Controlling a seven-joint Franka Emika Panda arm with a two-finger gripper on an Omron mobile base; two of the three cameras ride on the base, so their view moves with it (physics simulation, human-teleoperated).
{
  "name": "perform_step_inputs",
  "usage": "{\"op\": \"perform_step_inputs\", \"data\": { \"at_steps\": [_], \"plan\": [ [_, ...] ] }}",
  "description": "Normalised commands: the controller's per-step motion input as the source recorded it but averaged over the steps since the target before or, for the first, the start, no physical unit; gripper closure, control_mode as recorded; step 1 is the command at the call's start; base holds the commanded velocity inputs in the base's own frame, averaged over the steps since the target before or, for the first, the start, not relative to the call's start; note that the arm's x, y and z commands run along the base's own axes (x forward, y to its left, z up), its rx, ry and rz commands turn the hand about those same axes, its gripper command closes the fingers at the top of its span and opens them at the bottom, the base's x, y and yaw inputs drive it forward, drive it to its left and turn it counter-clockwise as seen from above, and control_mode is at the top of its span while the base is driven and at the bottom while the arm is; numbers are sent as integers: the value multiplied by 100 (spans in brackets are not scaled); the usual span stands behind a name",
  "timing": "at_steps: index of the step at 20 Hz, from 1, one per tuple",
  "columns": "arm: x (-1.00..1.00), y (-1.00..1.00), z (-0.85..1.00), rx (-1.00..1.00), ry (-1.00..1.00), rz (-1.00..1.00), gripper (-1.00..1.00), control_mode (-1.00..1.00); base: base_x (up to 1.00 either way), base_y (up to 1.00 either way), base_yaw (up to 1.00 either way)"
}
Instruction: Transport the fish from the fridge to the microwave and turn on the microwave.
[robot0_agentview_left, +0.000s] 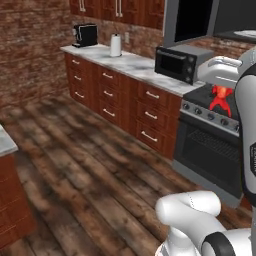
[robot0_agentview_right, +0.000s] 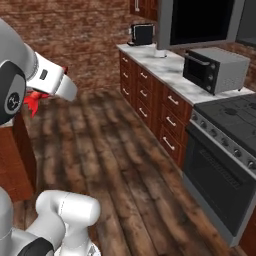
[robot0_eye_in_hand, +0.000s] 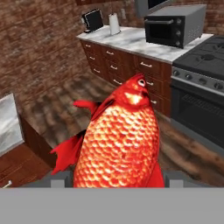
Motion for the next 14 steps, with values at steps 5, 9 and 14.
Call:
{"op": "perform_step_inputs", "data": {
  "at_steps": [5, 9, 14],
  "plan": [
    [0, 0, 0, 0, 0, 0, 100, 100, 56, 0, -29],
    [0, 0, 0, 0, 0, 0, 100, 100, 27, 0, -40],
    [0, 0, 0, 0, 0, 0, 100, 100, 16, -2, -49]
  ]
}}
